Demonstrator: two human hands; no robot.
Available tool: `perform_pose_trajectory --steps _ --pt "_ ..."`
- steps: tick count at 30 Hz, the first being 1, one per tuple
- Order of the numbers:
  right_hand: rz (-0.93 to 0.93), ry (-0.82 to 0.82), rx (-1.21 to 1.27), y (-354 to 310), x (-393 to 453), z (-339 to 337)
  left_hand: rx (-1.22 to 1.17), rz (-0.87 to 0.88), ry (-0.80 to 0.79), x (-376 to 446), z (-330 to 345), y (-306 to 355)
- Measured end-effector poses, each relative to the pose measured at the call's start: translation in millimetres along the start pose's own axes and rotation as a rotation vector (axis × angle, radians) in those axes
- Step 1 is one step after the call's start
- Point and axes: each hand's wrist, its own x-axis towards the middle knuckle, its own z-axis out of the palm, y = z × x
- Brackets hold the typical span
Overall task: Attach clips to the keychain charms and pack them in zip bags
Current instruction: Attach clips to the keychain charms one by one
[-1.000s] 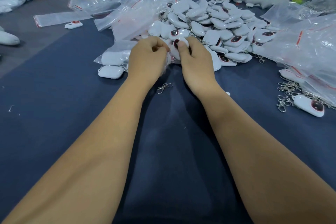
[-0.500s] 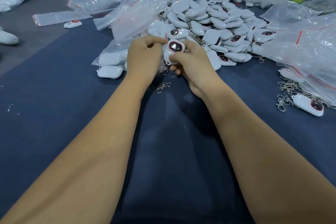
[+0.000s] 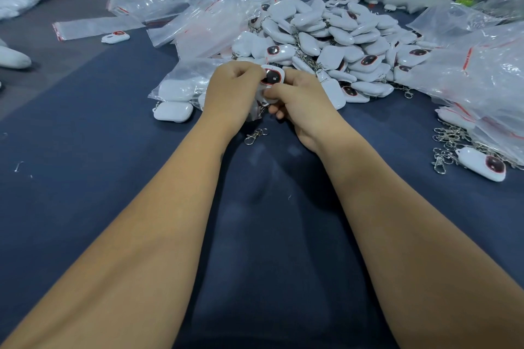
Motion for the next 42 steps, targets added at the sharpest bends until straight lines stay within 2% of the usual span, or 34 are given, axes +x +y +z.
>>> perform_pose_trajectory --steps 8,15,26,42 --pt "-0.003 0.032 -0.001 -0.5 -1.0 1.2 -0.006 0.014 -0.027 3.4 -2.7 -4.4" --pt "0.04 0.079 0.179 -3.7 0.3 2.0 0.011 0.016 -0.042 4.7 -3.1 -3.5" --pt "-0.004 0.085 0.084 1.4 1.3 2.0 -0.009 0.007 -0.045 5.4 -4.1 -4.8" --pt "0.021 0.099 0.1 -1.7 -0.9 2.0 0.079 0.057 -0.018 0.9 -1.1 -1.3"
